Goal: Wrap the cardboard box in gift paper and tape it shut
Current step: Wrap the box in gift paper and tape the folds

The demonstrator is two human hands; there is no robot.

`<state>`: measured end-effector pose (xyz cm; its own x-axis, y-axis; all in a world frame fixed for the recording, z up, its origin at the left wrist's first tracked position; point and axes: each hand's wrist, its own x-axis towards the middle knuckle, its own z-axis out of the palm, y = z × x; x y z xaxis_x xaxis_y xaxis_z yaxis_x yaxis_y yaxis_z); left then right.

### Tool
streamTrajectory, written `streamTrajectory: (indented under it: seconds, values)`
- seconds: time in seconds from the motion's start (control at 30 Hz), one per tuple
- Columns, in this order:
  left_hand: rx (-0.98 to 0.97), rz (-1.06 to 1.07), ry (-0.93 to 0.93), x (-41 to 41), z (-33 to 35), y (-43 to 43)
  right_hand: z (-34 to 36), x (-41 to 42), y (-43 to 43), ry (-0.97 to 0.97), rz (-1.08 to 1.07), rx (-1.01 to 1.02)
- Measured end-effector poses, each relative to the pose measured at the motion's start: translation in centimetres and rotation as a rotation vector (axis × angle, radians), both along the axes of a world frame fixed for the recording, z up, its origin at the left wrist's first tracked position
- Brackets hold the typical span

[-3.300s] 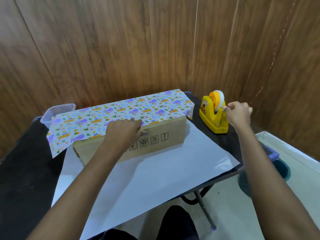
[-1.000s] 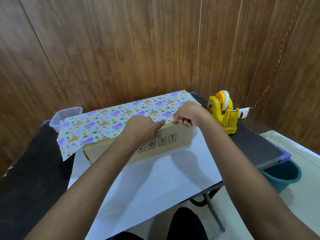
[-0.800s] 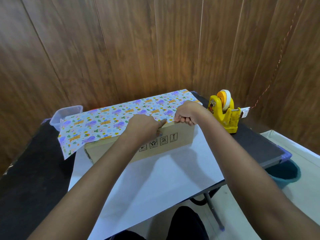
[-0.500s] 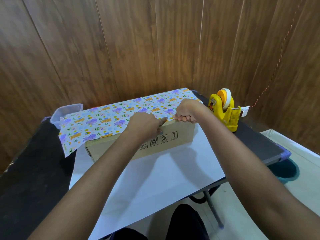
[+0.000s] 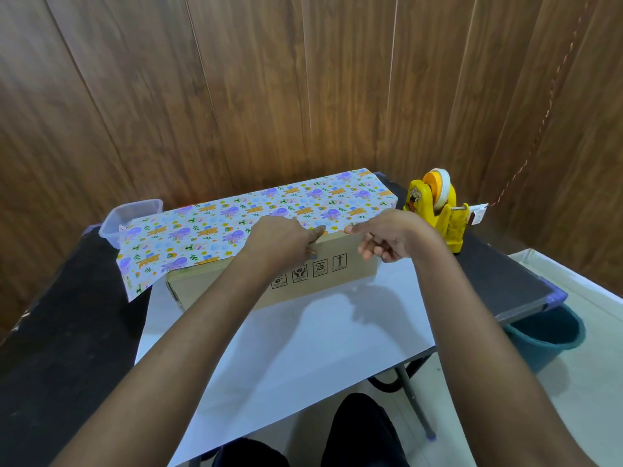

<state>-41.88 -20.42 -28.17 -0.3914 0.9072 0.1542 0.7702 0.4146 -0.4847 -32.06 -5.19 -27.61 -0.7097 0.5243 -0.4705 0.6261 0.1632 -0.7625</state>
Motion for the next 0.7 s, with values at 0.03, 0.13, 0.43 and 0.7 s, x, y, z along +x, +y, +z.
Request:
streamTrajectory:
  seconds: [0.03, 0.13, 0.43, 0.7]
  values:
    - [0.001, -0.003, -0.001, 0.0, 0.0, 0.0, -0.2, 0.4, 0.3, 0.025, 0.000, -0.040]
    - [-0.001, 0.007, -0.008, 0.2, 0.1, -0.1, -0.9, 1.6, 0.8, 0.094, -0.005, -0.101]
    - [0.011, 0.014, 0.005, 0.5, -0.1, -0.1, -2.7, 5.5, 8.6, 0.335, -0.733, 0.700]
    - [0.011, 0.015, 0.009, 0.4, -0.3, 0.0, -1.5, 6.0, 13.6, 0.214, -0.494, 0.444]
